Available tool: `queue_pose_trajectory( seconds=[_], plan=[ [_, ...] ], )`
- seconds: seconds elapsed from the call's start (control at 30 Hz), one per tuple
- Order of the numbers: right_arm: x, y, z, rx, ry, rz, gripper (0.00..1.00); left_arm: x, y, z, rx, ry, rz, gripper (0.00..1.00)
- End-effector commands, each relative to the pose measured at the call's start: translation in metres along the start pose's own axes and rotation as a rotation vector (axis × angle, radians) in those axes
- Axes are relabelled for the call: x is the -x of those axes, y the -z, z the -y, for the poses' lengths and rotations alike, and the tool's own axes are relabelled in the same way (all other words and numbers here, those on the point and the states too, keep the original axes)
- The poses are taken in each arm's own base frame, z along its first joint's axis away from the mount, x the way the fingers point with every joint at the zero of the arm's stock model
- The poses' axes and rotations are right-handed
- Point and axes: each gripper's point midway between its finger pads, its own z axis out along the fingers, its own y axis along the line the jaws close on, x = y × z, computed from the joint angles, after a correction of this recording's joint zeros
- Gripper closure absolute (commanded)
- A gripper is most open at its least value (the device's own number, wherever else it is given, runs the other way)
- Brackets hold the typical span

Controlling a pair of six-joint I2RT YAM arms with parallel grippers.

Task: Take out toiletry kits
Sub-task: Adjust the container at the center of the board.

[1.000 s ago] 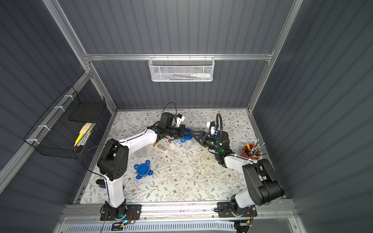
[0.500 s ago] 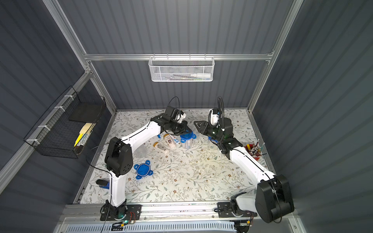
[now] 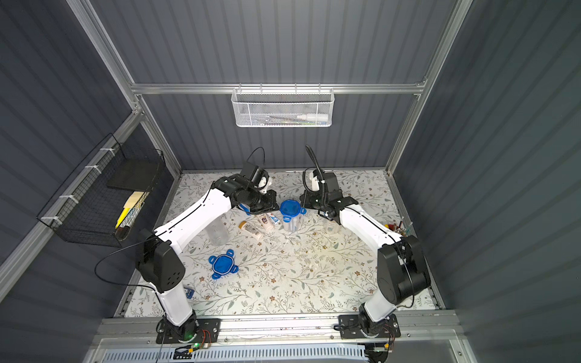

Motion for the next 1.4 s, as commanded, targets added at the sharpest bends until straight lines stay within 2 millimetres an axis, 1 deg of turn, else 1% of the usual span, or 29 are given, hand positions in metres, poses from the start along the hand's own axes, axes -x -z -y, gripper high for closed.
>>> queue_pose_trajectory(
  seconds=[0.0, 0.1, 0.27, 0.37, 0.53, 0.67, 0.83, 0.93, 1.07, 1.2, 1.33, 1.37],
  plan=[
    [-0.007, 0.001, 0.007, -0.095, 0.079, -0.034, 0.95, -0.014, -0.008, -0.028, 0.113, 0.001, -0.04, 1.0],
    [-0.013, 0.002, 0.012, -0.151, 0.097, -0.049, 0.95, -0.005, -0.021, -0.025, 0.108, -0.007, -0.051, 1.0],
    [-0.022, 0.007, 0.028, -0.253, 0.1, -0.063, 0.95, 0.013, -0.044, -0.016, 0.085, -0.02, -0.068, 1.0],
    [-0.022, 0.01, 0.029, -0.264, 0.108, -0.05, 0.94, 0.021, -0.054, -0.012, 0.075, -0.026, -0.07, 1.0],
    [-0.025, 0.008, 0.029, -0.265, 0.115, -0.065, 0.94, 0.029, -0.065, -0.012, 0.084, -0.029, -0.077, 1.0],
    [-0.031, 0.007, 0.026, -0.256, 0.113, -0.083, 0.94, 0.039, -0.07, -0.013, 0.082, -0.026, -0.068, 1.0],
    [-0.039, 0.011, 0.026, -0.251, 0.102, -0.089, 0.93, 0.058, -0.075, 0.001, 0.028, -0.029, -0.043, 1.0],
    [-0.042, 0.015, 0.025, -0.246, 0.092, -0.089, 0.93, 0.065, -0.08, 0.006, 0.011, -0.033, -0.039, 1.0],
    [-0.049, 0.016, 0.021, -0.222, 0.078, -0.093, 0.92, 0.072, -0.089, 0.003, 0.003, -0.023, -0.045, 1.0],
    [-0.051, 0.01, 0.02, -0.206, 0.066, -0.094, 0.91, 0.079, -0.093, -0.003, -0.008, -0.002, -0.041, 1.0],
    [-0.046, 0.007, 0.018, -0.198, 0.05, -0.073, 0.91, 0.088, -0.09, -0.003, -0.019, 0.003, -0.021, 1.0],
    [-0.044, 0.007, 0.014, -0.179, 0.048, -0.064, 0.91, 0.092, -0.086, -0.003, -0.018, -0.001, -0.011, 1.0]
  ],
)
